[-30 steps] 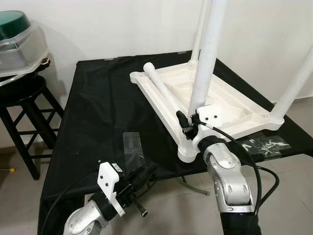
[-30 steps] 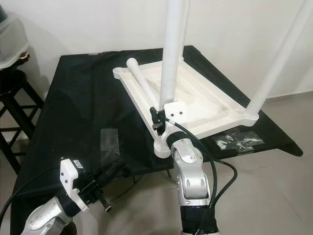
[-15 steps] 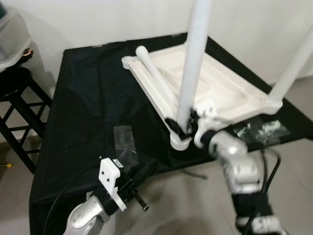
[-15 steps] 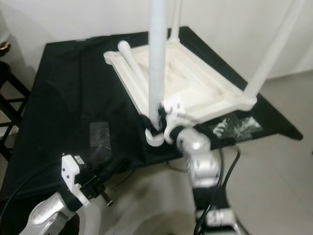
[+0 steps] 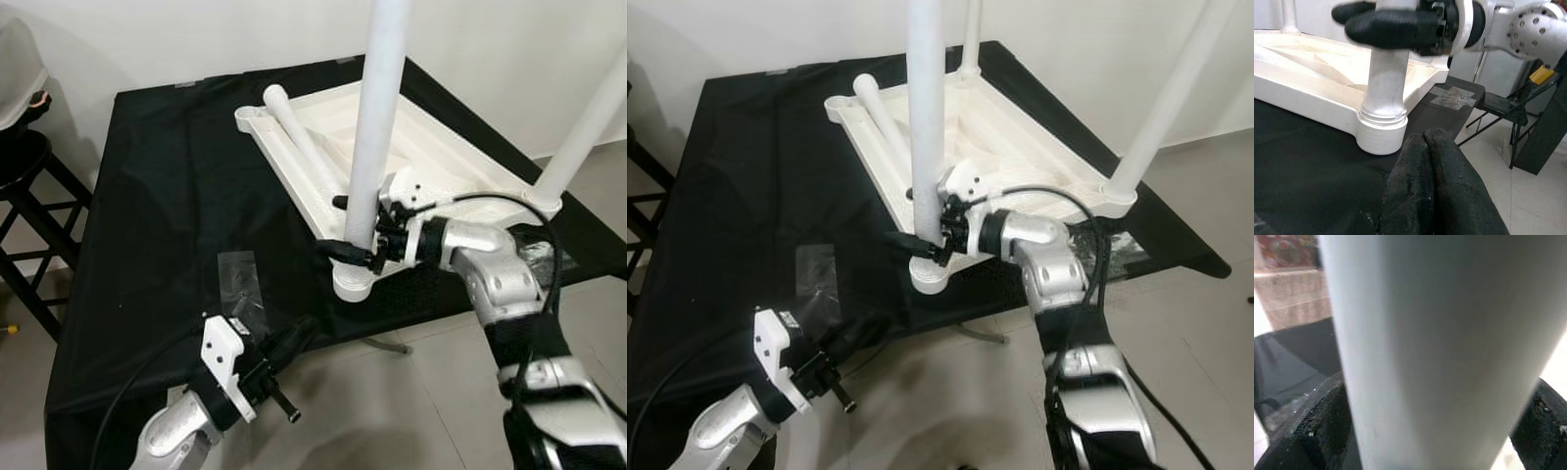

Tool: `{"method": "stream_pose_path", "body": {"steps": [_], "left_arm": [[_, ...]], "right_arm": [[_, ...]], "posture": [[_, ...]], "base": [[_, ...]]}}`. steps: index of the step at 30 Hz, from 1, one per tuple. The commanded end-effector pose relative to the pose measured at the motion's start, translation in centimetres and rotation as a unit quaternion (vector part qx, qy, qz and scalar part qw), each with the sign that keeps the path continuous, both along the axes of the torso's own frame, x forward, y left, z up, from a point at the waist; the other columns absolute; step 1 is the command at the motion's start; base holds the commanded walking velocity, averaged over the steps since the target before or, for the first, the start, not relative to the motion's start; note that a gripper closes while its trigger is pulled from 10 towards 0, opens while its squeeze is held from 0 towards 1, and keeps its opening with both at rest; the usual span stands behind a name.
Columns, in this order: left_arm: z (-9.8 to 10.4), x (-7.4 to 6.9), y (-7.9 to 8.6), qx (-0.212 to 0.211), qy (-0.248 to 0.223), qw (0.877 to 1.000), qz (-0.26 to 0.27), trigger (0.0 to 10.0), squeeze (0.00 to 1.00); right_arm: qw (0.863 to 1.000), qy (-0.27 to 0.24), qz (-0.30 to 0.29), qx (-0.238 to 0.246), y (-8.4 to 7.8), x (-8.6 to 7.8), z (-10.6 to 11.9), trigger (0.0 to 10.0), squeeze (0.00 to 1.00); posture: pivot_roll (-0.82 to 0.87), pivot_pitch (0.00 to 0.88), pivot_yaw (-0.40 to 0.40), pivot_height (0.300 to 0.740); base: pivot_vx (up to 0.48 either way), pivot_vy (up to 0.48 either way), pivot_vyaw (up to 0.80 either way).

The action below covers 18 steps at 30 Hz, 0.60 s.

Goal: Building children table

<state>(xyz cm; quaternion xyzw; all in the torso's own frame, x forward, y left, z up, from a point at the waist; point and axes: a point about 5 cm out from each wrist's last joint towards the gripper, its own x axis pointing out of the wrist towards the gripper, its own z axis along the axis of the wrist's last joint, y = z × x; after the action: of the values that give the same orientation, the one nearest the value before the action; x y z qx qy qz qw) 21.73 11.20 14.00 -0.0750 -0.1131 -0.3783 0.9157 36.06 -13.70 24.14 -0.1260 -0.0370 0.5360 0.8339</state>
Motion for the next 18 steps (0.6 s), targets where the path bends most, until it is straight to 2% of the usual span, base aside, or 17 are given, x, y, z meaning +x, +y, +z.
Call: {"method": "stream_pose_path", "body": {"steps": [1,2,6,10,15,18], "left_arm": [[-0.5,-0.3,0.1,0.007,0.01,1.0,0.001,10.0,0.0],[-0.6,-0.3,0.1,0.007,0.01,1.0,0.001,10.0,0.0],[-0.6,-0.4,0.1,0.007,0.011,1.0,0.001,10.0,0.0],[-0.6,-0.4,0.1,0.007,0.012,1.0,0.0,10.0,0.0],[-0.6,-0.4,0.0,0.006,0.012,1.0,-0.001,10.0,0.0],[-0.6,-0.4,0.0,0.006,0.012,1.0,-0.001,10.0,0.0]], "right_arm": [[1.0,0.009,0.023,0.004,0.4,0.0,-0.3,10.0,0.0],[0.999,0.017,0.039,0.005,0.3,-0.1,-0.3,0.0,0.0],[0.998,0.021,0.063,0.003,0.2,0.0,-0.2,0.0,0.0],[0.998,0.022,0.059,0.0,-0.3,0.2,-0.4,0.0,0.0],[0.999,0.014,0.034,-0.007,-1.0,0.5,-0.6,0.0,0.0],[1.0,0.003,-0.008,-0.012,-1.5,0.7,-0.9,0.0,0.0]], "posture": [[-0.02,0.168,0.021,0.74],[-0.02,0.167,0.021,0.74],[-0.02,0.166,0.021,0.74],[-0.03,0.166,0.022,0.74],[-0.03,0.168,0.026,0.74],[-0.04,0.174,0.025,0.74]], "base": [[0.0,0.0,0.0],[0.0,0.0,0.0],[0.0,0.0,0.0],[0.0,0.0,0.0],[0.0,0.0,0.0],[0.0,0.0,0.0]]}}
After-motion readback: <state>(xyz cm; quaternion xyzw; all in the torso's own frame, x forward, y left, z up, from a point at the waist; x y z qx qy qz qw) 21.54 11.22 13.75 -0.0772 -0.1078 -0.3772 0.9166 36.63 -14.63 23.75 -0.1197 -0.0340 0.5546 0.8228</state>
